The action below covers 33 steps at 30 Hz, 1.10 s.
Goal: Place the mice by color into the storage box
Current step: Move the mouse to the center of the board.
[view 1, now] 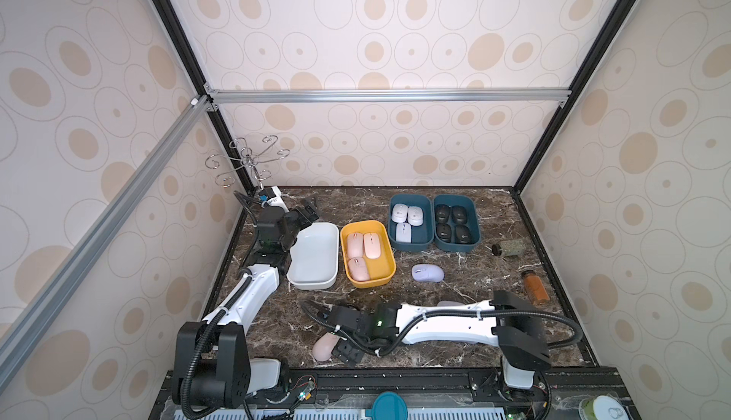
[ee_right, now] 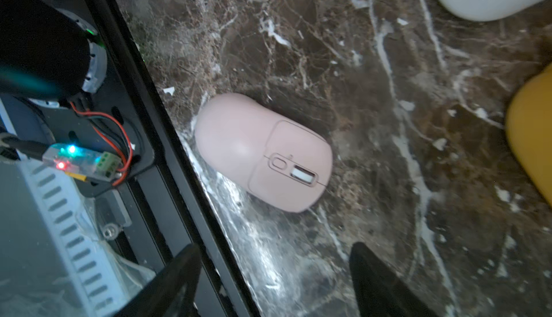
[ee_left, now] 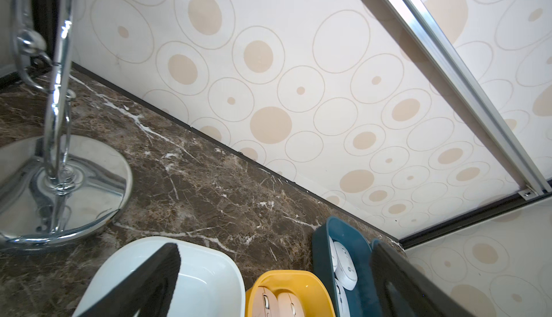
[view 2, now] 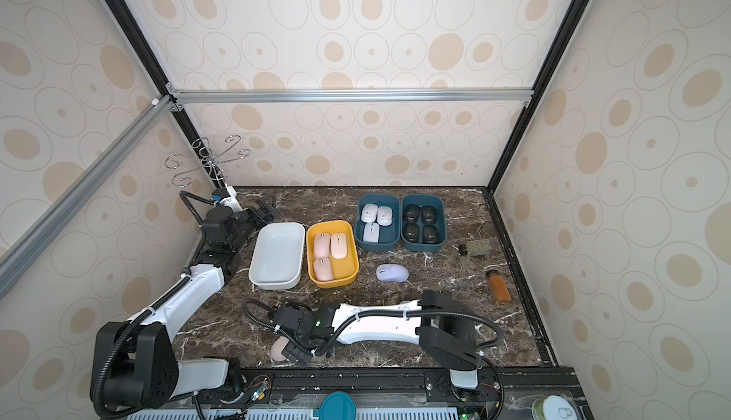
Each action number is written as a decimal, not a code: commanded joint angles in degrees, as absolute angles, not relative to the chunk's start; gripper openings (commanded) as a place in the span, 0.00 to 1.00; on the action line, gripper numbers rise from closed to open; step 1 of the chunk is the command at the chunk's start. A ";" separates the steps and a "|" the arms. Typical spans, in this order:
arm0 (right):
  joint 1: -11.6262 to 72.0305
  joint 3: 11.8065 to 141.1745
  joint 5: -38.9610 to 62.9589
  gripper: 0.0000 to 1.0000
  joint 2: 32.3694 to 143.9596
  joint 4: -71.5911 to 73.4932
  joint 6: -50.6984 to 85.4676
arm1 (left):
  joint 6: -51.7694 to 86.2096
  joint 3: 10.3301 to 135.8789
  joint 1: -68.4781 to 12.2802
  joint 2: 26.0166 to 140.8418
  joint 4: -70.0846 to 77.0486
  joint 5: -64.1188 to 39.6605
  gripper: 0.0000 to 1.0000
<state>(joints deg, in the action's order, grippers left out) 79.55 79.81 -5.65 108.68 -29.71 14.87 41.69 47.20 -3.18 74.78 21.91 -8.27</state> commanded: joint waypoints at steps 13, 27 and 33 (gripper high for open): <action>81.56 91.65 -14.71 0.98 120.97 -31.47 11.33 | 41.46 47.39 -1.04 73.38 22.76 -7.87 1.00; 82.72 99.09 -21.68 0.99 128.04 -33.70 14.62 | 42.49 47.06 -0.04 74.13 23.45 -8.84 1.00; 82.77 100.47 -22.85 0.99 129.44 -35.61 15.32 | 42.82 47.09 0.00 74.79 23.57 -9.41 1.00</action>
